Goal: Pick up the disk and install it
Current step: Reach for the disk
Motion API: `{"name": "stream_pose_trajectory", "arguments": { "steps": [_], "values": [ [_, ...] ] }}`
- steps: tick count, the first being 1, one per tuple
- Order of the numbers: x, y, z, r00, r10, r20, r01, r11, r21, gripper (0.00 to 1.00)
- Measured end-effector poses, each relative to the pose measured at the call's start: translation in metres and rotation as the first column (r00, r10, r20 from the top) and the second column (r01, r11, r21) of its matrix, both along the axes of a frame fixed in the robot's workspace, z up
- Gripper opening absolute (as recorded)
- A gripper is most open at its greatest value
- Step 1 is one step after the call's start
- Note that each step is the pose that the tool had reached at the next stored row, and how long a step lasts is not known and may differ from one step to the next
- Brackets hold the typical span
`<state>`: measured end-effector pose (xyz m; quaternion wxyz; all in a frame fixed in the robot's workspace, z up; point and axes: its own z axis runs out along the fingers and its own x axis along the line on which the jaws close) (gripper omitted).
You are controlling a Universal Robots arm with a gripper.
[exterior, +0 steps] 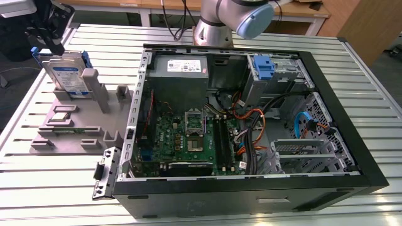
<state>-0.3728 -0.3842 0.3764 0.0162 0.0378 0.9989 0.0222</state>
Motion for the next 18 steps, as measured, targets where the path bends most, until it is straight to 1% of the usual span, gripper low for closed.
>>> {"name": "stream_pose_trajectory", "arguments": {
  "steps": [11,15,18],
  "values": [
    [-0.0104,0.0135,-0.0084,1.0,0.0,0.0001,0.0,1.0,0.0,0.11],
    [-0.0127,0.0167,-0.0103,1.0,0.0,0.0002,0.0,1.0,0.0001,0.11],
    [-0.0131,0.0178,-0.0111,1.0,0.0,0.0002,0.0,1.0,0.0001,0.11]
  ]
}}
